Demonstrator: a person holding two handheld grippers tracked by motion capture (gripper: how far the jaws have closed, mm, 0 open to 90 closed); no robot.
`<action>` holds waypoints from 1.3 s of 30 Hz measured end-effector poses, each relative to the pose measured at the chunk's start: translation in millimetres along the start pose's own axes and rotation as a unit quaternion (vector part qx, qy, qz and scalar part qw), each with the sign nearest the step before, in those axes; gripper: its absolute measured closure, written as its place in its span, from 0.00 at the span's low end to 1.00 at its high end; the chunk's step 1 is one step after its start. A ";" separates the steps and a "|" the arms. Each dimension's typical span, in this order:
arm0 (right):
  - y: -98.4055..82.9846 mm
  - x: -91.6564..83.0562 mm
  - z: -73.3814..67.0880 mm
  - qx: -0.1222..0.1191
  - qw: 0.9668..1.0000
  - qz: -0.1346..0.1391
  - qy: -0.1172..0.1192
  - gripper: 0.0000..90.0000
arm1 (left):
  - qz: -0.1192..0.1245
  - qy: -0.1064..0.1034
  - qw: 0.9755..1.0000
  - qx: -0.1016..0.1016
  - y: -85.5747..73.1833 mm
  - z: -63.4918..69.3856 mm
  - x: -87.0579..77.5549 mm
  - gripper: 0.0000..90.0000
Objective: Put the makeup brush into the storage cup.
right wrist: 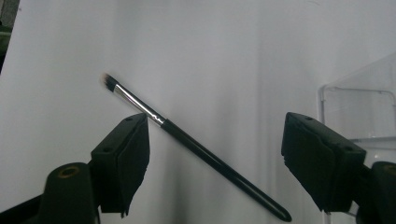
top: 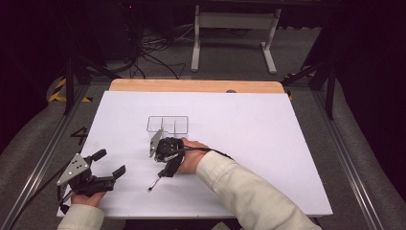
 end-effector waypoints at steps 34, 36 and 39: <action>-1.1 17.3 -9.0 -0.048 0.993 -0.093 0.047 0.67 | 0.000 0.002 1.000 -0.001 -0.4 -1.3 -0.2 0.03; 0.4 16.6 -10.8 -0.058 0.992 -0.099 0.054 0.74 | 0.000 0.002 1.000 -0.001 -0.5 -1.4 -0.1 0.03; 2.2 16.6 -13.2 -0.068 0.990 -0.104 0.060 0.84 | 0.001 0.001 1.000 -0.002 -0.7 -1.6 0.0 0.03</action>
Point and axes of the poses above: each handheld gripper's, and its own axes: x roughly forward along the jaws, y roughly out of its top, z roughly to its right, the point moved 1 cm from there along x, roughly forward along the jaws, and after that the axes turned 9 degrees about -y, right-handed, at the moved point
